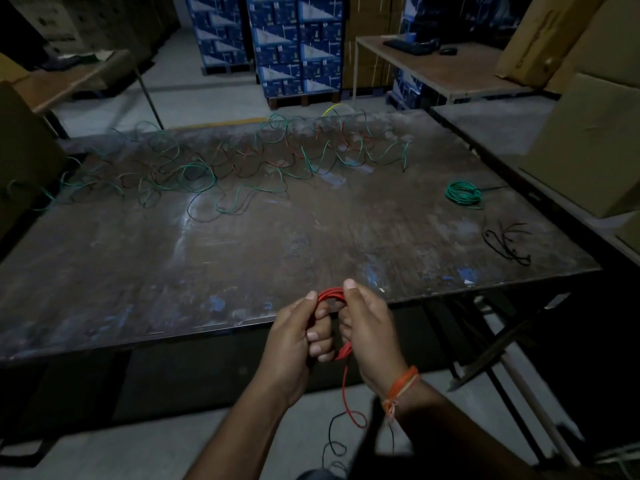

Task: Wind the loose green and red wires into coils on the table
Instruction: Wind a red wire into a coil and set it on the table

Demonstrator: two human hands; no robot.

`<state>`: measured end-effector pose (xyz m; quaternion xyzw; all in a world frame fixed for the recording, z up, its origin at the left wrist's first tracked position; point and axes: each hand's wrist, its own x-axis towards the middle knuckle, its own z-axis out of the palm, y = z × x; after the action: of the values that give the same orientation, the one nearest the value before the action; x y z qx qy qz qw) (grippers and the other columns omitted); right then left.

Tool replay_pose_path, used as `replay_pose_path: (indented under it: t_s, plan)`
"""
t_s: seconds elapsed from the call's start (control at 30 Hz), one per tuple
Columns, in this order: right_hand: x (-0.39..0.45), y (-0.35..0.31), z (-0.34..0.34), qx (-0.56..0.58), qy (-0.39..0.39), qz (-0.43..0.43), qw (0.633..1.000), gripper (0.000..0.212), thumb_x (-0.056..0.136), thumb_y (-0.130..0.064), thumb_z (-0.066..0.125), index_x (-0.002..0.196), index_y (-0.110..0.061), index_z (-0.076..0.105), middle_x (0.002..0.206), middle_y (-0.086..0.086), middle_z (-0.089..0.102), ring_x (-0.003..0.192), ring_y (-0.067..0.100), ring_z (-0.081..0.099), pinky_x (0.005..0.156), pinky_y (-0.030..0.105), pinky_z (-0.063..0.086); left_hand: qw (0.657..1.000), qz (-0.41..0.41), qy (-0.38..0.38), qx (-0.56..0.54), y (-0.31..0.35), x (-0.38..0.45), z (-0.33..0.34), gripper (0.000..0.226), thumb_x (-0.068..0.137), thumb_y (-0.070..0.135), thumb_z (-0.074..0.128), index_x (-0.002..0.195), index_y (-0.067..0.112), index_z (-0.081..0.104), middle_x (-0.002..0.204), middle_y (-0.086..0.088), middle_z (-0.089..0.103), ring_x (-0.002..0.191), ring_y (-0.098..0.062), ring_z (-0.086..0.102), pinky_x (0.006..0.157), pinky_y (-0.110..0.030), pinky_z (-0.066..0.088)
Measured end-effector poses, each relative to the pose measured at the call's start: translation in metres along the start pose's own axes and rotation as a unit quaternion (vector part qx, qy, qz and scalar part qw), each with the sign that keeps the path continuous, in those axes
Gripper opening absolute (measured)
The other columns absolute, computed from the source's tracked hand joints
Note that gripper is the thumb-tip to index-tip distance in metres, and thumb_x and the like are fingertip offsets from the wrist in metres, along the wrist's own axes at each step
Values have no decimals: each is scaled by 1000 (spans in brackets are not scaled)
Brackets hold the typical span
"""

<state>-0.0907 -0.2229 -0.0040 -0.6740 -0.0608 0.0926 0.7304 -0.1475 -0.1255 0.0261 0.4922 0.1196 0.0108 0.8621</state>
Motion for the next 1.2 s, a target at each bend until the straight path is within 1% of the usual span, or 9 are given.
replay_pose_path:
  t_s: [0.07,0.13,0.27,0.37,0.5,0.73,0.97,1.1,1.2]
  plan:
    - [3,-1,0,-42,19,-7,999,81,86,-79,43,80,1,55,68,26,54,56,39,46,56,50,42,999,-15,-29,-40,0,-2,1,31,99,28,41,74,13,48,49,5,25,38,-8,23,44,-23,24]
    - [7,-2,-3,-77,24,-13,997,83,85,-81,40,77,2,52,69,30,53,56,34,46,56,53,44,995,-30,-59,-75,2,-3,2,30,99,25,39,75,11,51,47,6,25,38,-8,22,44,-24,26]
    - [15,-7,-5,-116,23,-17,993,76,87,-70,37,71,3,51,59,12,45,56,21,43,57,51,43,985,-65,-104,-118,4,-1,-1,30,98,23,35,83,7,57,49,7,23,41,-10,14,49,-30,25]
    - [18,-3,-4,-108,20,-6,994,74,86,-66,39,68,5,49,59,11,46,57,21,42,60,54,44,978,-83,-125,-145,4,-1,-2,32,99,22,33,85,6,57,50,7,22,42,-10,13,48,-28,27]
    - [15,-3,-6,-105,33,3,994,53,82,-63,40,60,-16,47,57,7,38,56,19,37,55,52,39,976,-85,-131,-151,-1,-1,-1,27,100,21,34,85,9,53,53,7,19,43,-9,14,46,-26,27]
    - [13,-1,-14,-100,43,21,994,52,81,-65,39,57,-19,45,57,8,40,57,21,39,58,54,40,978,-57,-155,-129,-12,2,1,24,102,23,40,87,10,54,55,8,26,42,-6,20,43,-23,26]
    - [10,0,-20,-81,29,28,996,51,82,-67,41,58,-22,45,57,7,36,57,22,34,55,47,31,977,-94,-122,-147,-16,3,7,29,102,27,36,81,13,50,48,10,25,41,-7,13,44,-26,14]
    - [8,-3,-23,-62,16,32,997,51,82,-66,41,53,-23,44,52,2,38,53,19,35,57,41,29,972,-121,-71,-187,-14,2,14,36,100,34,36,74,14,52,45,11,26,42,-8,9,45,-24,12]
    - [3,-4,-23,-48,4,30,998,49,86,-62,44,61,-20,48,49,-5,34,48,14,32,52,36,27,977,-121,-25,-176,-13,1,16,37,99,36,39,71,16,50,43,11,23,42,-8,7,42,-23,11]
